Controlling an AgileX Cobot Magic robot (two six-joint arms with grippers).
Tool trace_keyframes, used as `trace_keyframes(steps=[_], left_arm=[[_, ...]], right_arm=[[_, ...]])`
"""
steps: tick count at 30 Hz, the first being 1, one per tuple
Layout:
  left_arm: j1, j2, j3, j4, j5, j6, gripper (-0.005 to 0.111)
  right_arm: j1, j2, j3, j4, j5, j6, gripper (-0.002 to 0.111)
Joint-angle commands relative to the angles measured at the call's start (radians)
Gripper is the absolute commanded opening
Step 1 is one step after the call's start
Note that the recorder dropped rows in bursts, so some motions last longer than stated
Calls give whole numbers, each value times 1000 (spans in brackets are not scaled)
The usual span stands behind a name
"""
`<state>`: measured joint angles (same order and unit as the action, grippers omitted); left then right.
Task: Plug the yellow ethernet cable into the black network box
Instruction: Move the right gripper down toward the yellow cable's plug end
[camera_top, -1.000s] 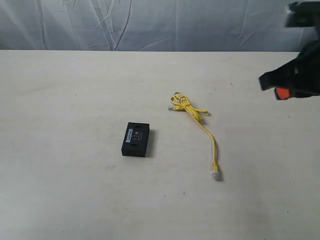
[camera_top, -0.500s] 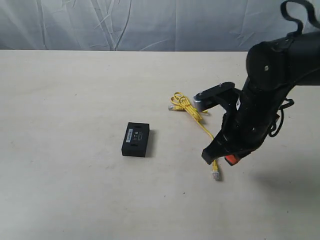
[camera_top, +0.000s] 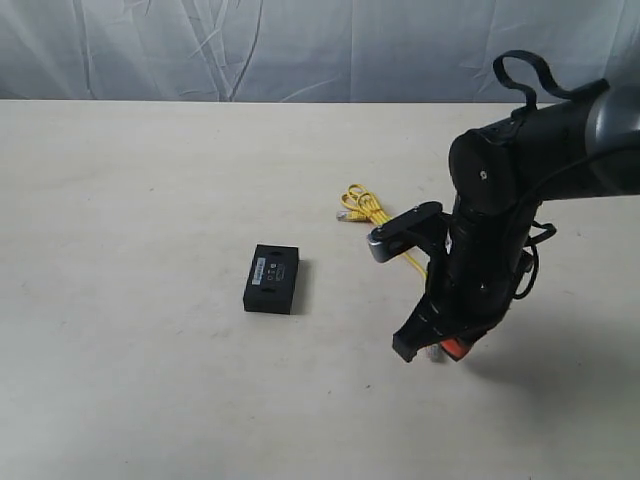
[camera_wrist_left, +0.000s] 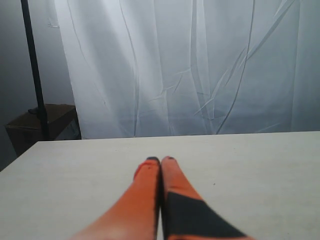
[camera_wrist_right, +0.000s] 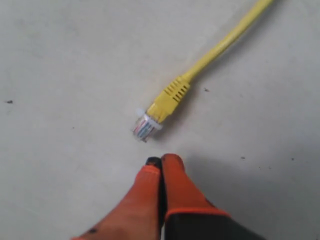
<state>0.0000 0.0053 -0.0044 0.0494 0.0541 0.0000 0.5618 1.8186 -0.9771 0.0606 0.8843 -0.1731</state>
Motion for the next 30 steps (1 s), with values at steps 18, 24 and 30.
trace_keyframes(steps=[18,24,30], left_arm=[[1,-5,4,4,-1,0,0],[1,-5,4,4,-1,0,0],[1,-5,4,4,-1,0,0]], right_arm=[[-1,45,-6,104,-142,-15,-1],[-1,49,-6,200,-227,-15,-1],[-1,48,-6,295,-316,-15,-1]])
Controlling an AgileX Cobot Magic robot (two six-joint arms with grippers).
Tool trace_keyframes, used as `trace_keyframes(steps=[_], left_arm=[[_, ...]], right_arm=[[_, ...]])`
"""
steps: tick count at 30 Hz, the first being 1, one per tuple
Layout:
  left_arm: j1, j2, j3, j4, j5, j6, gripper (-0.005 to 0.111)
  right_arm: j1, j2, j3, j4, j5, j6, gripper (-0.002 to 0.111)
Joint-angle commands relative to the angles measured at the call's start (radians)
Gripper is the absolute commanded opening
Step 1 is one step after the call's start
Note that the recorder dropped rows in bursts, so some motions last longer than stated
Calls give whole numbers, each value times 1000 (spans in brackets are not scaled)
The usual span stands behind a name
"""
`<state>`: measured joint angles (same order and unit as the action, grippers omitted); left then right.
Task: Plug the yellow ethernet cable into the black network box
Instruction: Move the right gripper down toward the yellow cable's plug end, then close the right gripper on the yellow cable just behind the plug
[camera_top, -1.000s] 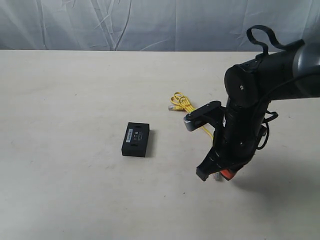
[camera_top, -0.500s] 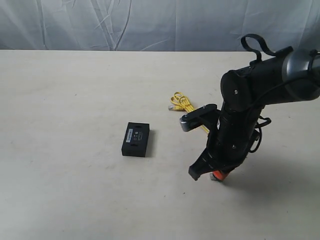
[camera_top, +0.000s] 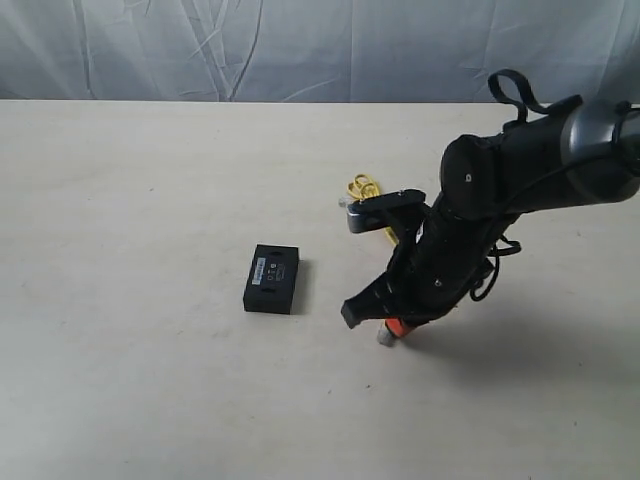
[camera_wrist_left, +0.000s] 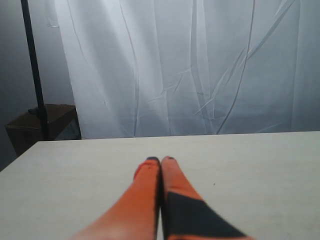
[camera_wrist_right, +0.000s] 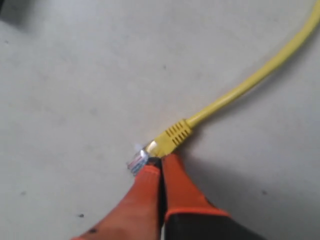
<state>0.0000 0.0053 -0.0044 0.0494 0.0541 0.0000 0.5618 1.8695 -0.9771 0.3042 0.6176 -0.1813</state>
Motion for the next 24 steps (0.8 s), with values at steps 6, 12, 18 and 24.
trace_keyframes(steps=[6,12,18,24], left_arm=[[1,-5,4,4,-1,0,0],[1,-5,4,4,-1,0,0],[1,-5,4,4,-1,0,0],[1,-5,4,4,-1,0,0]], right_arm=[[-3,-82,-79,4,58,-9,-1],[-3,-130,-127,-160,-40,-9,-1],[-3,-18,-125,-181,-126,-9,-1],[-3,61,-125,-225,-191,-9,-1]])
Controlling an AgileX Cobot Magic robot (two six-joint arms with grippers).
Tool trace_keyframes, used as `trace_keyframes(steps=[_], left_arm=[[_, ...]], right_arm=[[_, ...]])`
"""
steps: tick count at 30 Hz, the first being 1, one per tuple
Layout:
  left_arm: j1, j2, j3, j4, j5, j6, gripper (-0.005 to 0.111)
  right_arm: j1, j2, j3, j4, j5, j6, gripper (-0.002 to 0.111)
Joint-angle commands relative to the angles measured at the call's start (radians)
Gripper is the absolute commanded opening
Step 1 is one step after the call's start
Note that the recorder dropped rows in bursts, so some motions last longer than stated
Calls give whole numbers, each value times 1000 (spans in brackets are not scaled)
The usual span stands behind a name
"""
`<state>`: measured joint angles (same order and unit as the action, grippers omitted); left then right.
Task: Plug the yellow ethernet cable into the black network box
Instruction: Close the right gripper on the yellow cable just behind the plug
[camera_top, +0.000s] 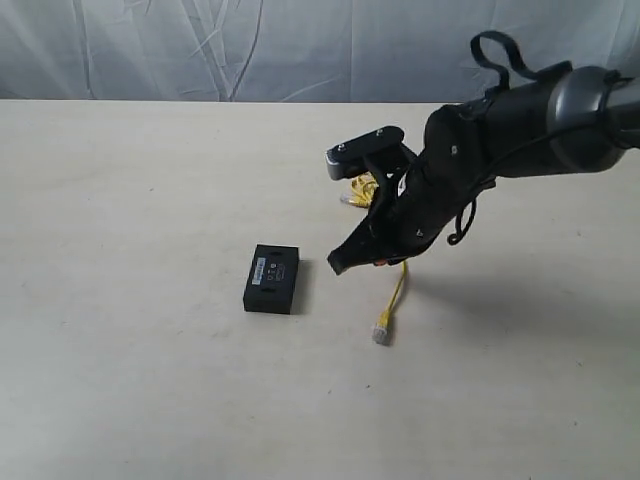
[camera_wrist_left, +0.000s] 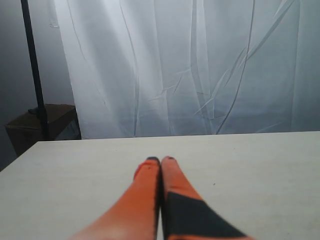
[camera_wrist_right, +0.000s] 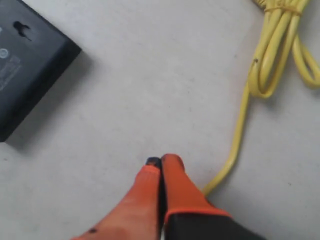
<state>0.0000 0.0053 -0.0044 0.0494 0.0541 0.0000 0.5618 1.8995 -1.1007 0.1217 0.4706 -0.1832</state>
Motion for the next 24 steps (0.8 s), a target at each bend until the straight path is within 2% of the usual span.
trace_keyframes(steps=[1,8,14,24], left_arm=[[1,-5,4,4,-1,0,0],[1,-5,4,31,-2,0,0],[1,-5,4,31,-2,0,0],[1,-5,4,31,-2,0,0]], right_arm=[[-3,40,-2,-57,-46,-7,-1],[-3,53,-2,-190,18,31,-1],[-3,76,-2,-312,108,142,-1],[-3,16,-2,-361,232,183,-1]])
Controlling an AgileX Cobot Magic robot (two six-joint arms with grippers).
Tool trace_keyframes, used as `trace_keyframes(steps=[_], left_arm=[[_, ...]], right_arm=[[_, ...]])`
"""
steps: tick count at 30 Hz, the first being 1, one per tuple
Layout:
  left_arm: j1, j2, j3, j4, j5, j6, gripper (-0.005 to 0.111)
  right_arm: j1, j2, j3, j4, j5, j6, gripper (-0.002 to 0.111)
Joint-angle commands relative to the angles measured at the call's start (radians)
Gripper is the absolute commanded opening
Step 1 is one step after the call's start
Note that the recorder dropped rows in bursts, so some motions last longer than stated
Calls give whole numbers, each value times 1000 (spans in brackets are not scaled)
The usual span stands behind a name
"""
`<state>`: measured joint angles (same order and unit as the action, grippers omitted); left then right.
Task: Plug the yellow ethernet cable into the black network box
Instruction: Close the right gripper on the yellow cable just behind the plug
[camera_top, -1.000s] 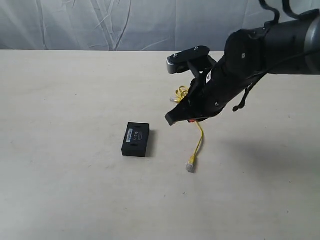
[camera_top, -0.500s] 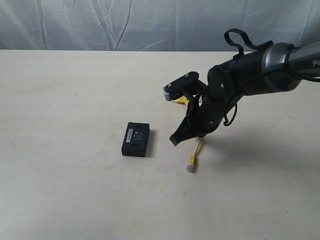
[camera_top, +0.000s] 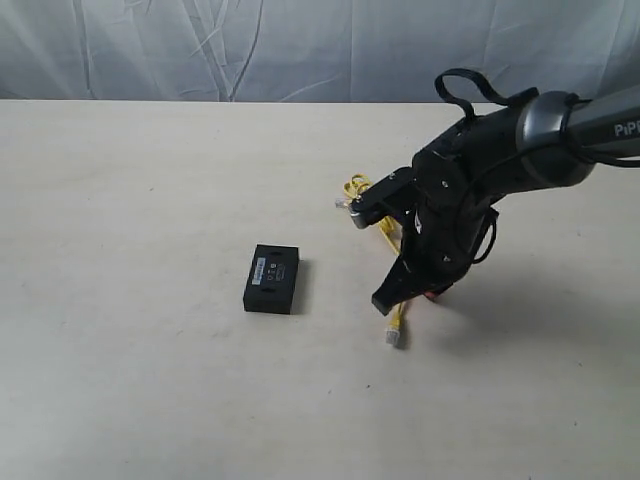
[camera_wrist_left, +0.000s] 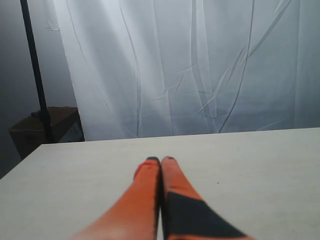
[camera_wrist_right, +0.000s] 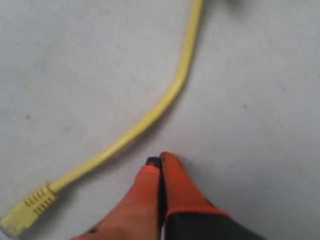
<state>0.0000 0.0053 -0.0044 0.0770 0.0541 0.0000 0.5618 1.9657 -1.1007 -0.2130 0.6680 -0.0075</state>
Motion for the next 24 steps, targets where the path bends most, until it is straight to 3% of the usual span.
trace_keyframes(steps=[1,4,9,13,20,24], left_arm=[[1,-5,4,4,-2,0,0],[1,-5,4,4,-2,0,0],[1,-5,4,4,-2,0,0],[1,-5,4,4,-2,0,0],[1,-5,4,4,-2,0,0],[1,-5,4,4,-2,0,0]], right_arm=[[-3,-69,-2,-31,38,8,-1],[-3,-128,-2,-77,19,-77,-1],[-3,-191,-2,64,-15,-570,-1],[-3,-183,-2,136,-20,-850,-1],[-3,-126,-2,52,-50,-942,-1],[-3,-106,-2,52,-50,-1266,-1]])
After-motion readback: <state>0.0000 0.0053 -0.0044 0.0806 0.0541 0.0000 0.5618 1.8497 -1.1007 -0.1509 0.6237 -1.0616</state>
